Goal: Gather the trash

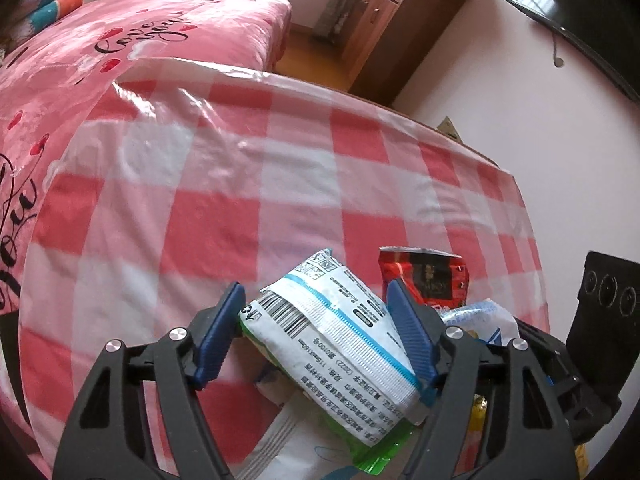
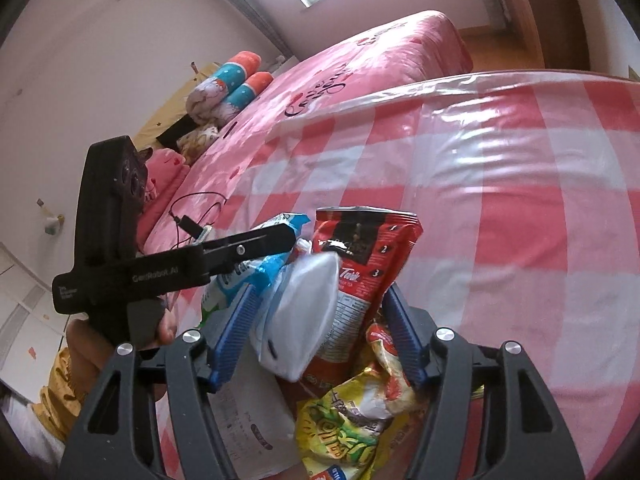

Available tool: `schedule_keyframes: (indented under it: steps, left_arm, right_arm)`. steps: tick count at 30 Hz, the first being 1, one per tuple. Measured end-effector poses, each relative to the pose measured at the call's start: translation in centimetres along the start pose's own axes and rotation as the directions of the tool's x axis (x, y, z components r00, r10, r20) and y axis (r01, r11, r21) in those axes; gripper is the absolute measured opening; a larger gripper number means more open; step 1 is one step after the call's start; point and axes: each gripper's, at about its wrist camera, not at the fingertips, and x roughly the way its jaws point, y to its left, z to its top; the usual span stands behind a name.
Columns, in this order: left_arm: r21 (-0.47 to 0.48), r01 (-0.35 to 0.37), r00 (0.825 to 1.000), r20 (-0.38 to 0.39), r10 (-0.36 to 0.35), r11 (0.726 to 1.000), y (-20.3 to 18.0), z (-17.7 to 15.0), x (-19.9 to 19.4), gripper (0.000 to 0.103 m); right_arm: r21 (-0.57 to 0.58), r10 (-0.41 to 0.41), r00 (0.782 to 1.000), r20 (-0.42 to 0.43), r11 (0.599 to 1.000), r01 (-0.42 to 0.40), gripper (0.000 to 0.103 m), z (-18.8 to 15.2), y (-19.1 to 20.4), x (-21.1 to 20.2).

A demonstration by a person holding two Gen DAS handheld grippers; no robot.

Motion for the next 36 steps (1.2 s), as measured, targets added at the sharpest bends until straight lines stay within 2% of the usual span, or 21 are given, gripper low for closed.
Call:
schedule_keyframes:
  steps: [8, 19, 24, 28, 30, 36]
  left_arm:
    - [0.058, 0.04, 0.999, -0.015, -0.039, 0.998, -2.0, -4.3, -2.2, 0.073]
    - [0.162, 0.08, 0.996, -0.041, -0.074, 0.984, -4.3, -10.0, -4.4, 0.073]
    - [0.227, 0.042, 0.999, 0.003, -0.044, 0.973, -5.6, -11.6, -5.9, 0.074]
    - [0.229, 0.036, 0.998, 0.035, -0.045, 0.973, -5.8, -12.3, -7.3, 0.076]
    - [0.221, 0.037, 0.998, 0.042, -0.047, 0.975, -5.6, -12.5, -7.9, 0.076]
    - [0.124, 0.037, 0.996, 0.073, -0.046, 0.992, -3.8, -14.0, -10.2, 0.079]
  right_arm:
    - [-0.005, 0.015, 1.0, -0.001, 1.0, -0.015, 0.065, -4.1, 1.2, -2.4]
    - [-0.04, -0.028, 0.999, 0.023, 0.999, 0.028, 0.067, -10.3, 3.3, -6.6]
    - [-0.037, -0.079, 0.996, 0.049, 0.996, 0.081, 0.067, -12.3, 3.5, -8.1]
    - [-0.011, -0.102, 0.99, 0.095, 0.995, 0.103, 0.077, -13.1, 3.0, -9.8]
    - [-0.003, -0.118, 0.986, 0.115, 0.993, 0.12, 0.077, -13.5, 2.8, -10.6]
    - [0.018, -0.146, 0.975, 0.165, 0.989, 0.145, 0.082, -14.9, 2.8, -12.4]
